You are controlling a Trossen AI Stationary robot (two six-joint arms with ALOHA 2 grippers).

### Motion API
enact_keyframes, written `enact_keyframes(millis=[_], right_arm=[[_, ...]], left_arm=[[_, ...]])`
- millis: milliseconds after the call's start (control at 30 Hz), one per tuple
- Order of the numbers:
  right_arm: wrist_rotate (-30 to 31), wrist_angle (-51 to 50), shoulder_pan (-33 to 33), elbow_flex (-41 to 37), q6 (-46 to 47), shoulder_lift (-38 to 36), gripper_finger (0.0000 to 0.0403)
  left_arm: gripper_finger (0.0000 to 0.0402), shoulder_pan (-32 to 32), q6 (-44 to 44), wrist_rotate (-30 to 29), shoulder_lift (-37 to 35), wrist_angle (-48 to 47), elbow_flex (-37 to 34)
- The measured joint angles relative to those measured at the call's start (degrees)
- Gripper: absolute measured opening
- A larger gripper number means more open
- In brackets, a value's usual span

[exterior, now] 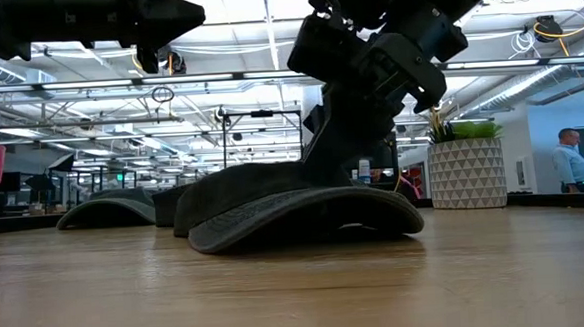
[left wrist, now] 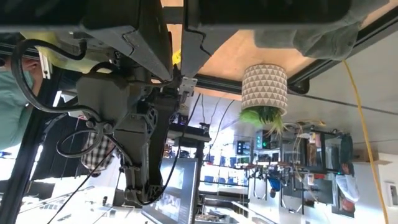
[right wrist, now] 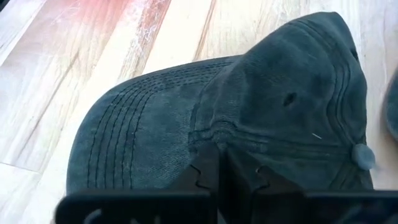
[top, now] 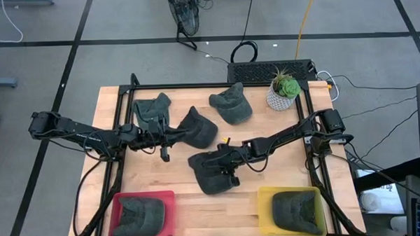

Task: Pick & Place hat
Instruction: Put the black cap into the yellow bin

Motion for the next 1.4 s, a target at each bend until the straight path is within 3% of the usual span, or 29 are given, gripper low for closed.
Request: enact_keyframes(millis=[300,733,1167,1400], right_arm=[[2.8,-2.8,0.0,0.0,4.3,-4.8,0.0002],[14.7,-29.3,2.3,0.0,28.8,-26.0,0.0001],[15.4,-50.9,3.0,0.0,47.9,-40.7,0.0003],[18.7,-56.9,3.7,0.0,50.9,-45.1,0.0003]], left_arm=[[0.0037,0.2,3.4,-1.4,0.0,0.4,0.0],[0.0037,1.8,4.6,-1.4,0.0,2.6,0.0],[0.0037,2.4,5.6,-1.4,0.0,3.2,0.0],[0.0037,5.4,6.1,-1.3,0.0,3.3,0.0]])
